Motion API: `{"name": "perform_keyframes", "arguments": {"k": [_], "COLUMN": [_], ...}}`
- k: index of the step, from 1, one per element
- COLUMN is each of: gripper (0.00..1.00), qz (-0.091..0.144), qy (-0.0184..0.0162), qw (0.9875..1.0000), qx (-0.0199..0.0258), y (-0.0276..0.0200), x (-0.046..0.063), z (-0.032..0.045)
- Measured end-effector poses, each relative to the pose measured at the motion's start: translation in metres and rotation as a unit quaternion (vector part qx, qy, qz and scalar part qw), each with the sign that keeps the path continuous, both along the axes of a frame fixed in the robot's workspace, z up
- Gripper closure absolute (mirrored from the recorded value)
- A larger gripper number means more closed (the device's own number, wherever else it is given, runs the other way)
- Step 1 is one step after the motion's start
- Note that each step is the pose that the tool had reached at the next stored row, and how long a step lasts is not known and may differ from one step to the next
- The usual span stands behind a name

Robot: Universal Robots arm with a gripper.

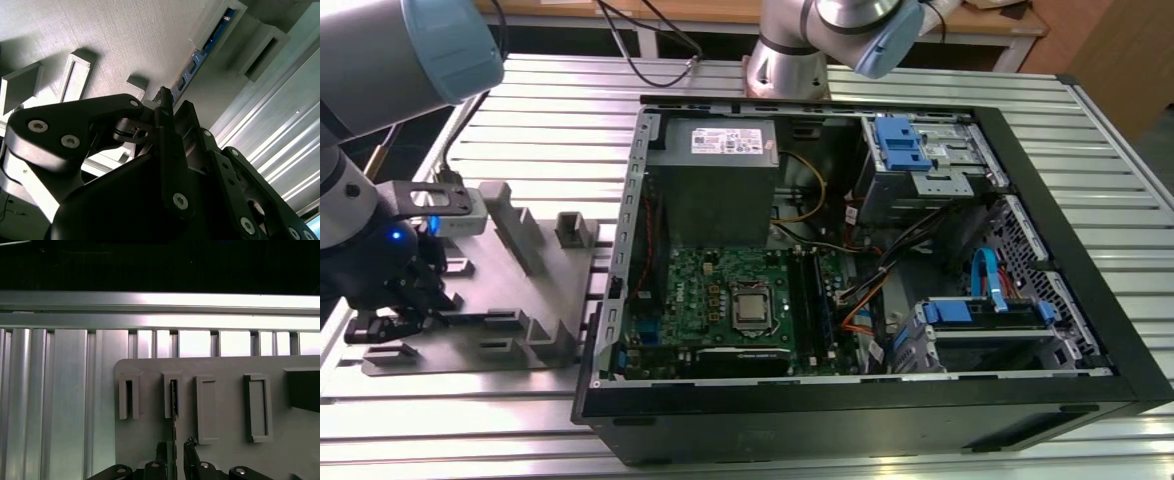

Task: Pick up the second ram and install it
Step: 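Pick up the second ram and move it above second insertion slot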

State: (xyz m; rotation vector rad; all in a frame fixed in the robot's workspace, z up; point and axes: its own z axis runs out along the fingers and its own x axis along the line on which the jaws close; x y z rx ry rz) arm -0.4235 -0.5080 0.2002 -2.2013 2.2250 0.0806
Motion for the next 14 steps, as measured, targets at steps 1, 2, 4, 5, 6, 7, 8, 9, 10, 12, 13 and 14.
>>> {"name": "perform_keyframes", "arguments": {"k": [1,2,4,5,6,7,8,9,10,12,13,14], "gripper": [0.75,0.75,0.75,0.75,0.75,0.75,0.75,0.75,0.77,0.77,0.84,0.84], "qz": [0.000,0.000,0.000,0.000,0.000,0.000,0.000,0.000,0.000,0.000,0.000,0.000], "qy": [0.0000,0.0001,0.0001,0.0000,0.0000,0.0000,0.0000,0.0000,0.0000,0.0000,0.0000,0.0000], "qw": [1.0000,1.0000,1.0000,1.0000,1.0000,1.0000,1.0000,1.0000,1.0000,1.0000,1.0000,1.0000], "qx": [0.0000,-0.0001,0.0000,0.0000,0.0000,0.0000,0.0000,0.0000,0.0000,0.0000,0.0000,0.0000], "y": [0.0000,0.0000,0.0000,0.0000,0.0000,0.0000,0.0000,0.0000,0.0000,0.0000,0.0000,0.0000], "x": [0.0000,0.0000,0.0000,0.0000,0.0000,0.0000,0.0000,0.0000,0.0000,0.0000,0.0000,0.0000], "z": [0.0001,0.0004,0.0004,0.0004,0.0004,0.0004,0.0004,0.0004,0.0005,0.0006,0.0006,0.0006]}}
